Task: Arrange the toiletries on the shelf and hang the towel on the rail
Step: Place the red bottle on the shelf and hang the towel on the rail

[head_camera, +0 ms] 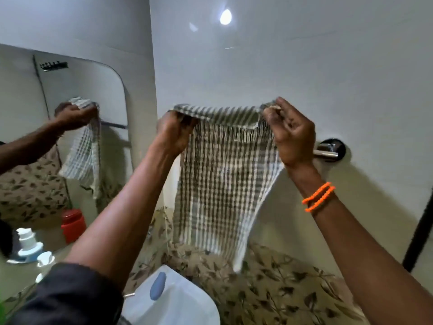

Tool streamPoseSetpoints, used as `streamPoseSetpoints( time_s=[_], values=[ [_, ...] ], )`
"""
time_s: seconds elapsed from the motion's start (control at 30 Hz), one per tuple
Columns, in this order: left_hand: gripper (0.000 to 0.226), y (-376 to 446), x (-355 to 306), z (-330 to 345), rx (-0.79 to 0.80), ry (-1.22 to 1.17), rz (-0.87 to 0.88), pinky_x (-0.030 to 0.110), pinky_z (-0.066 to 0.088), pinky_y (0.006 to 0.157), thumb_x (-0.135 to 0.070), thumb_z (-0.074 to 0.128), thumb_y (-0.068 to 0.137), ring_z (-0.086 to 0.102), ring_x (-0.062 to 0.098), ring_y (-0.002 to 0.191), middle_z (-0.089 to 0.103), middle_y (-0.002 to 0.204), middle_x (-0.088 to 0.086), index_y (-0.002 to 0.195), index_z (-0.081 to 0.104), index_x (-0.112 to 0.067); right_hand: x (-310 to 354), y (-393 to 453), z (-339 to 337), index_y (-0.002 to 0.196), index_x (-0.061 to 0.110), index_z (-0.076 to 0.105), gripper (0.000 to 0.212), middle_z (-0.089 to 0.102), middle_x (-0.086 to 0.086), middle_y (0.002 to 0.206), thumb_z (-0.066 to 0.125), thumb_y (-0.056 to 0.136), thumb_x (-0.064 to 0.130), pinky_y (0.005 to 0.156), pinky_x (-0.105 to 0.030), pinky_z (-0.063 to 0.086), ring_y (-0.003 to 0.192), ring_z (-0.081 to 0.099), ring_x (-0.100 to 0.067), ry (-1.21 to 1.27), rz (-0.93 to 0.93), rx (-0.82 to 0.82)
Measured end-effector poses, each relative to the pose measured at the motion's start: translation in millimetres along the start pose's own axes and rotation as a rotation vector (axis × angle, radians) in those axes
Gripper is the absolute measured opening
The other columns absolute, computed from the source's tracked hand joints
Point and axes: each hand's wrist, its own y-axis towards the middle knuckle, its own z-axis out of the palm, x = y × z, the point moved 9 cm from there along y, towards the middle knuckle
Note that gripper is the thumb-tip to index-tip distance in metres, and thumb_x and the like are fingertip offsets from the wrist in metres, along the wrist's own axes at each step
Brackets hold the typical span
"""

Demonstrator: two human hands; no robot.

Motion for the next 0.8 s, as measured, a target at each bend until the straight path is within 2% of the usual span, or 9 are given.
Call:
streamPoseSetpoints(
  time_s=[0.1,0.2,0.33,0.43,0.5,0.57,0.67,0.73,0.8],
  values=[
    [0.014,19.1,5.8,44.8,0.085,0.658,0.182,0.031,0.052,0.07,-0.013,0.06,0.091,0.064,0.02,0.081,0.066,0.09,0.007,0.103,0.067,-0.008,-4.7,26.3,12.0,0.122,0.013,0.07,0.048,0.078,-0.009,0.112,0.073,0.087,0.045,0.094,-0.031,0.055,0.107,0.072,-0.017,-0.417,-0.038,0.081],
    [0.04,27.1,22.5,58.8,0.112,1.501,0.44,0.032,0.051,0.08,-0.05,0.071,0.085,0.07,0.026,0.098,0.075,0.101,0.005,0.107,0.072,-0.017,-10.7,41.1,23.2,0.12,0.015,0.073,0.043,0.079,-0.008,0.11,0.072,0.088,0.044,0.101,-0.035,0.055,0.106,0.072,-0.021,-0.633,-0.038,0.258],
    [0.083,46.6,58.1,38.7,0.294,1.92,0.195,0.044,0.051,0.095,-0.084,0.034,0.09,0.068,0.037,0.113,0.074,0.117,0.017,0.098,0.074,-0.012,-32.4,42.0,19.0,0.127,0.025,0.068,0.049,0.069,-0.003,0.132,0.06,0.092,0.058,0.105,-0.037,0.048,0.123,0.063,-0.026,-0.952,0.059,0.561],
    [0.077,44.4,36.0,28.4,0.078,1.499,0.314,0.041,0.054,0.094,-0.077,0.036,0.094,0.073,0.031,0.098,0.08,0.098,0.009,0.084,0.077,-0.012,-52.1,32.6,16.3,0.124,0.024,0.07,0.054,0.066,-0.006,0.137,0.047,0.096,0.065,0.099,-0.038,0.045,0.124,0.06,-0.03,-1.043,0.188,0.749],
    [0.054,25.0,10.1,-2.3,-0.32,1.214,0.534,0.041,0.05,0.089,-0.063,0.046,0.096,0.069,0.03,0.094,0.074,0.089,0.005,0.08,0.069,-0.017,-44.0,36.9,10.5,0.112,0.021,0.075,0.056,0.074,-0.009,0.122,0.045,0.097,0.065,0.089,-0.036,0.047,0.11,0.066,-0.031,-0.998,0.159,0.649],
    [0.041,5.8,16.8,-45.0,-0.585,1.07,0.545,0.041,0.045,0.091,-0.055,0.053,0.094,0.062,0.031,0.103,0.069,0.1,0.007,0.092,0.065,-0.016,-24.5,39.5,0.6,0.103,0.022,0.076,0.048,0.078,-0.007,0.104,0.055,0.093,0.064,0.085,-0.035,0.051,0.097,0.069,-0.028,-0.964,-0.008,0.492],
    [0.043,7.0,70.0,-82.4,-0.379,0.796,0.287,0.034,0.043,0.074,-0.06,0.063,0.09,0.059,0.015,0.075,0.064,0.079,-0.004,0.084,0.063,-0.018,-15.2,21.2,3.9,0.102,0.025,0.075,0.037,0.073,0.0,0.093,0.081,0.077,0.051,0.081,-0.033,0.053,0.084,0.068,-0.019,-0.884,-0.142,0.656],
    [0.037,6.8,77.6,-88.0,-0.236,0.8,0.295,0.031,0.042,0.069,-0.056,0.07,0.089,0.053,0.01,0.065,0.062,0.069,-0.007,0.075,0.066,-0.022,-17.4,10.8,6.7,0.101,0.024,0.077,0.032,0.073,0.001,0.091,0.087,0.075,0.039,0.08,-0.032,0.054,0.085,0.069,-0.017,-0.848,-0.142,0.77],
    [0.037,6.0,61.2,-90.5,-0.252,0.798,0.389,0.032,0.041,0.065,-0.054,0.073,0.087,0.05,0.009,0.063,0.06,0.064,-0.008,0.067,0.066,-0.022,-16.0,13.4,4.5,0.098,0.025,0.079,0.018,0.076,0.003,0.089,0.082,0.082,0.032,0.079,-0.029,0.054,0.084,0.071,-0.012,-0.78,-0.116,0.758]
  ],
)
